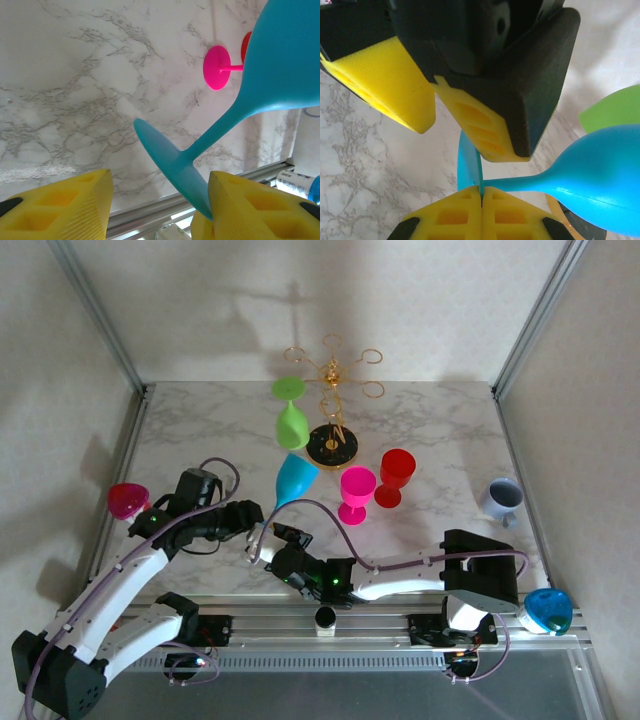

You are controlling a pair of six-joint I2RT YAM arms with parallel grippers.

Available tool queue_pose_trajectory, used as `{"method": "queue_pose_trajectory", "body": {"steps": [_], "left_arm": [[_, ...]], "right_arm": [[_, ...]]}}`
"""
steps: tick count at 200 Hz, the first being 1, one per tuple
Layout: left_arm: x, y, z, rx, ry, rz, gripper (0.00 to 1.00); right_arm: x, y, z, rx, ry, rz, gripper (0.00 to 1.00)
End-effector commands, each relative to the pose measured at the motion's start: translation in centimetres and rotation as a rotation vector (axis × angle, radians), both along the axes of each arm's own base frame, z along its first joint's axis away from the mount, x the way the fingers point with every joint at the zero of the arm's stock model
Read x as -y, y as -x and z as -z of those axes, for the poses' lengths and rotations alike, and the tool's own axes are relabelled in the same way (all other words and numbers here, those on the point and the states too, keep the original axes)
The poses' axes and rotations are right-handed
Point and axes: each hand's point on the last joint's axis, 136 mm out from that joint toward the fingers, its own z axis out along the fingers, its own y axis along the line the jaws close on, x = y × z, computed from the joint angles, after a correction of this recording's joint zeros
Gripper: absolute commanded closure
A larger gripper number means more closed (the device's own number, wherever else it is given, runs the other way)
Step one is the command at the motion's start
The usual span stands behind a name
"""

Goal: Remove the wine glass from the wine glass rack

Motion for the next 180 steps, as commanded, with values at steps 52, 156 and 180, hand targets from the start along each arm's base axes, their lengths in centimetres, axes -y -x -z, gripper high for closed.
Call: {"method": "queue_pose_trajectory", "body": {"steps": [52,156,180], "left_arm": [[0.9,-0.2,0.1,-0.021,0.074,-0.007,0.49],[1.2,-0.5,0.4,-0.019,0.088,-0.004,0.73],[1.2,-0.5,0.6,-0.019,0.087,-0.002,0.81]], "right_arm": [[-0.5,0.0,-1.7,0.093,-0.057,0.058,1.00],[-0.8,0.3,-2.4,0.080,-0.095,0.052,1.00],[-0.6,0.4,-3.2,0.065,-0.125,0.043,1.00]]}}
